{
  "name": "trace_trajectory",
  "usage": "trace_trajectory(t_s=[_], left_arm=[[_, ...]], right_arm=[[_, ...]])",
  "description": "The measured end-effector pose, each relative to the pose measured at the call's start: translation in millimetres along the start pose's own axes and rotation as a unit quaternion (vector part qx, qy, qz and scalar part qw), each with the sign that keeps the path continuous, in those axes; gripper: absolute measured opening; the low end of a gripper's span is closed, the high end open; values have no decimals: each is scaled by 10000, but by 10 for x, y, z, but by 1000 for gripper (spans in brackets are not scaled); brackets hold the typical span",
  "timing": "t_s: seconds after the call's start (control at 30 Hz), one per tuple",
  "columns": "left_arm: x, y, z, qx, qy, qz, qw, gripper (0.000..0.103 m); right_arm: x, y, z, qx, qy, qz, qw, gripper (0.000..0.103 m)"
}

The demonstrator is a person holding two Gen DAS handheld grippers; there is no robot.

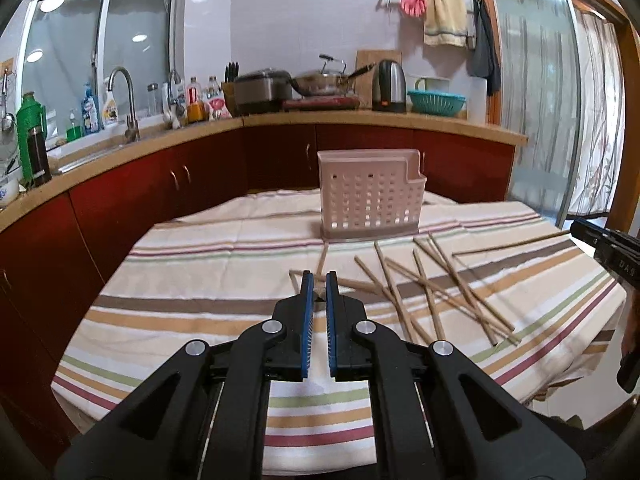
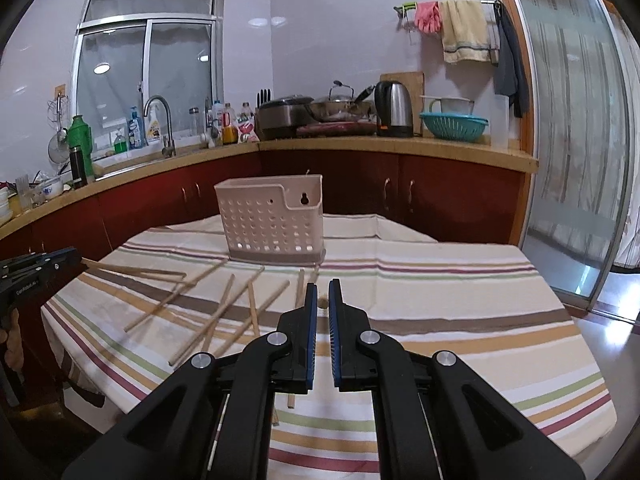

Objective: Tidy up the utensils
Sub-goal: 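Carry the chopstick with the right gripper over the beige caddy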

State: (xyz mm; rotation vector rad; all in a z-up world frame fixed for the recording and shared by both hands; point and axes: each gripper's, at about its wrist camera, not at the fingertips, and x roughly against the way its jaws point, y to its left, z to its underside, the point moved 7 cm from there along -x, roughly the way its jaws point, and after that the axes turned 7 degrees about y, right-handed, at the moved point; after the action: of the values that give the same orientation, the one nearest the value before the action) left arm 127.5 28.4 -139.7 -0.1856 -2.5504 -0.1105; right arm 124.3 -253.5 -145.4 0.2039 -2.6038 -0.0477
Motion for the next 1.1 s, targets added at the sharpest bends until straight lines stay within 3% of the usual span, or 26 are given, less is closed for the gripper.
trace_trajectory(t_s=[0.73, 1.1], left_arm=[[347, -41, -414, 22, -458, 109, 9989, 7], [175, -31, -642, -18, -385, 139, 9992, 7]], right_arm=[[285, 51, -386, 27, -454, -54, 9989, 6], [96, 25, -607, 7, -415, -143, 9990, 6]])
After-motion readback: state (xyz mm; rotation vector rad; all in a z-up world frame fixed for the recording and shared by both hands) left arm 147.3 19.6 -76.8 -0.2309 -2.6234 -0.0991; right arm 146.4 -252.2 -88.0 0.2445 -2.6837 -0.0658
